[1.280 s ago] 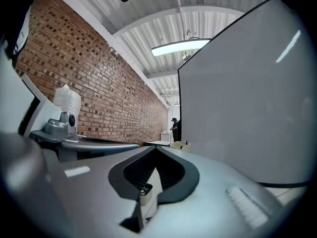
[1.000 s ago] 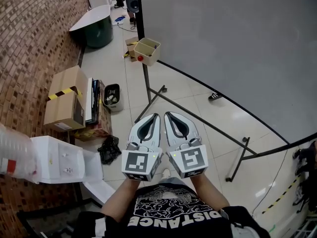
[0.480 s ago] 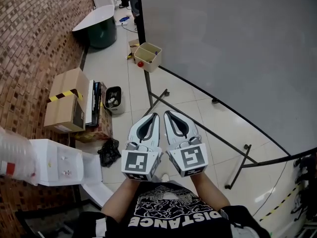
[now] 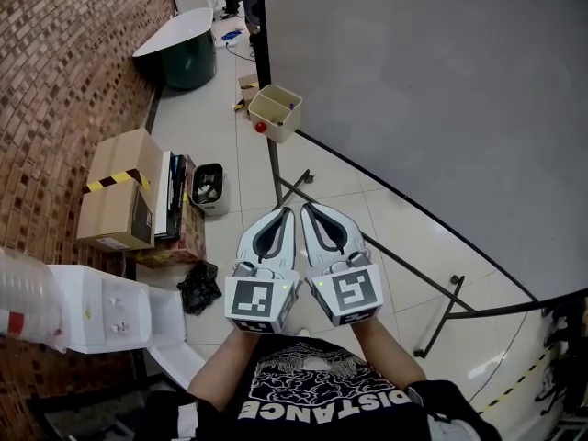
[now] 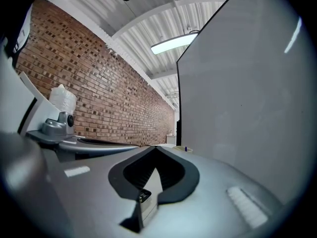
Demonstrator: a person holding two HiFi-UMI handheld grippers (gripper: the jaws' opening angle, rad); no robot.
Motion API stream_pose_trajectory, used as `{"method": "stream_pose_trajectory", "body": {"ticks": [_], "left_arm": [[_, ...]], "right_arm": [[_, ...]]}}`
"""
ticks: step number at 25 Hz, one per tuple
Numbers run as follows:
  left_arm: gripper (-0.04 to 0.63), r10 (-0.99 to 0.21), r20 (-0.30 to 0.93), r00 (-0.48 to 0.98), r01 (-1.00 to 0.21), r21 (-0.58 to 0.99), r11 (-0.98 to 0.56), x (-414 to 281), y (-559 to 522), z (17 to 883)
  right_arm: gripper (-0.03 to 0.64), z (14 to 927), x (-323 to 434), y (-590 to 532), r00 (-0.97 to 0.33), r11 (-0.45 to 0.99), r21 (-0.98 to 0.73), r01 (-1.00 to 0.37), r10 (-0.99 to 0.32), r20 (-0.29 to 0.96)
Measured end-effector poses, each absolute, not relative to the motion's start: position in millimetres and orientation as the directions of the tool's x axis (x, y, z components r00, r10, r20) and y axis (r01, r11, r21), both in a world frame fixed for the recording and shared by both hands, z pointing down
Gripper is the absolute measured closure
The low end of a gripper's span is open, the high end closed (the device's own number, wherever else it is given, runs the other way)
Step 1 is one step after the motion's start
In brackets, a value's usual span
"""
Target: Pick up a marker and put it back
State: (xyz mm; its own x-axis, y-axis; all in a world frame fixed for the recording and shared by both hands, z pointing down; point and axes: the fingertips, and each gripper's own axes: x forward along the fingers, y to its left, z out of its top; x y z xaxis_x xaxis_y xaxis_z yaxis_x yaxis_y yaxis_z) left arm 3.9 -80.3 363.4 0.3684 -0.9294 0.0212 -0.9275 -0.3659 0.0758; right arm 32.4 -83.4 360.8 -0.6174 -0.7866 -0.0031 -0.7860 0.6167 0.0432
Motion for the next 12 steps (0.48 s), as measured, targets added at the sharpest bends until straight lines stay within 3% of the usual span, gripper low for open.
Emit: {"method": "stream_pose_trajectory", "body": {"ticks": [12], "left_arm": [[0.589, -0.928, -0.005, 0.373, -0.925, 0.079, -0.373, -24.4, -164.6, 357.6]], "right_arm": [[0.617, 358.7, 3.3, -164.7, -0.623, 0.622, 0.059, -0.781, -0.782, 0.002]]}}
